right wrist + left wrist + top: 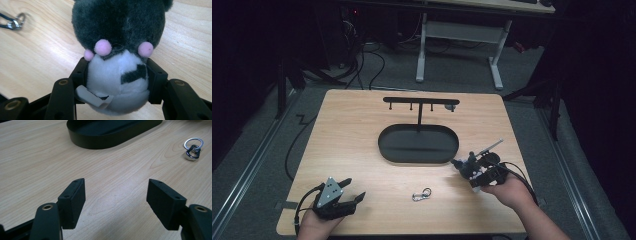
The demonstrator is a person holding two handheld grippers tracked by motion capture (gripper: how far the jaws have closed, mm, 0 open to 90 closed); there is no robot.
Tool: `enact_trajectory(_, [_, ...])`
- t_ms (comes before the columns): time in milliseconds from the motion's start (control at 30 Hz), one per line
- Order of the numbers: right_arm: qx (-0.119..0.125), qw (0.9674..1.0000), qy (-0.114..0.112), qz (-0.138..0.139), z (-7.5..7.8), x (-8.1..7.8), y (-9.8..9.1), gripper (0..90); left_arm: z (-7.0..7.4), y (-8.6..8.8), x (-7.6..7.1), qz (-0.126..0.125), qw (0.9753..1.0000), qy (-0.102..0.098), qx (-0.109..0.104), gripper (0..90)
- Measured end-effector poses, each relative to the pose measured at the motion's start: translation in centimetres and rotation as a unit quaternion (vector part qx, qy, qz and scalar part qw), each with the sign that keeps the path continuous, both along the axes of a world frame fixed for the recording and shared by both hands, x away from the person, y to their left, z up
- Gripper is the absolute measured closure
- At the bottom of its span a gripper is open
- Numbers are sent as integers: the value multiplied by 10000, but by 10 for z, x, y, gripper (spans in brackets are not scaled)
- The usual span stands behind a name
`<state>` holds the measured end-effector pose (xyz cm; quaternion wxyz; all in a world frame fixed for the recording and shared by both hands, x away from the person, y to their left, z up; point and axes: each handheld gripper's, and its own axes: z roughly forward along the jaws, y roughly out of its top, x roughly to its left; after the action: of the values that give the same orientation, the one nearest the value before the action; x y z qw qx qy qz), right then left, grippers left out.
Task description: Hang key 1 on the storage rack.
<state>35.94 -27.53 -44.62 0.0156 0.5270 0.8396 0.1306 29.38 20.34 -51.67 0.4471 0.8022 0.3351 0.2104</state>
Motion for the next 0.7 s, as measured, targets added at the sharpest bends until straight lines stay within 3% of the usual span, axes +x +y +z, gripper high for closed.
enact_trajectory(367, [69, 9999, -124, 72, 27, -4, 2, 483, 0, 2, 1, 35, 10000, -12, 6, 319])
enact_trajectory(700, [71, 9999, -117, 57, 37, -2, 6, 483, 0, 2, 0, 26, 10000, -1, -8, 320])
